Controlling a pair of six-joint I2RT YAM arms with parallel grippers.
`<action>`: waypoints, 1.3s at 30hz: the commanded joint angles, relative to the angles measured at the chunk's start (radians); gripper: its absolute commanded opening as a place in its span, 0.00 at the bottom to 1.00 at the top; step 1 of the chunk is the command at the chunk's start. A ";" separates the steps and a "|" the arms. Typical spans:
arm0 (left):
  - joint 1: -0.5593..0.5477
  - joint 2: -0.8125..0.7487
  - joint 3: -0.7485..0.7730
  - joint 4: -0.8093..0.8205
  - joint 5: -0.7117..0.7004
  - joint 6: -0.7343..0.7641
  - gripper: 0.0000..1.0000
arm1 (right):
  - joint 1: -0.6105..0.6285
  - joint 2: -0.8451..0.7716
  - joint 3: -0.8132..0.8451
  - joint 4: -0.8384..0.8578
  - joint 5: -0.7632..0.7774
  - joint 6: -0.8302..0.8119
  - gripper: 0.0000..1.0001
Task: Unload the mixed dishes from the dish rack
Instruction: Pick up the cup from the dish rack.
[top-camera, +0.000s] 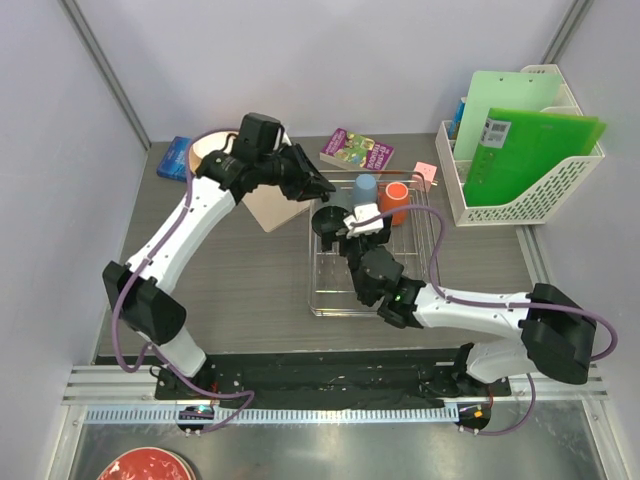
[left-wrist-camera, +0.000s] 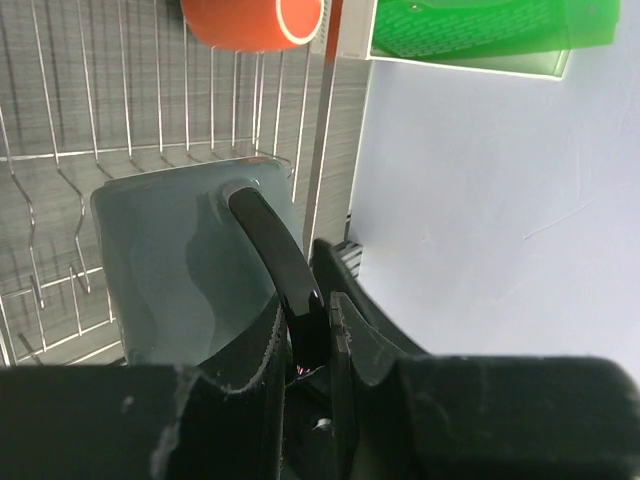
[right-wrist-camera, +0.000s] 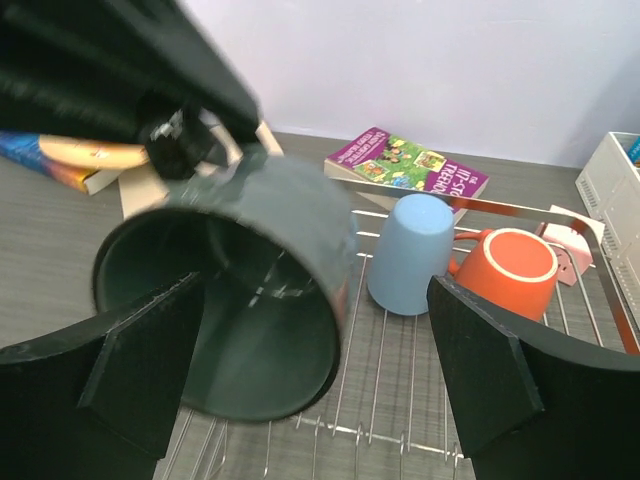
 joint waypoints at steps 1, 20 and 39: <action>-0.002 -0.090 -0.013 0.095 0.056 -0.009 0.01 | -0.032 0.000 0.045 0.105 0.047 0.044 0.97; -0.016 -0.106 -0.041 0.127 0.050 -0.022 0.01 | -0.115 -0.002 0.022 -0.010 -0.102 0.164 0.20; 0.086 -0.026 0.016 0.128 -0.145 0.106 0.82 | -0.116 -0.249 0.269 -0.633 -0.131 0.291 0.01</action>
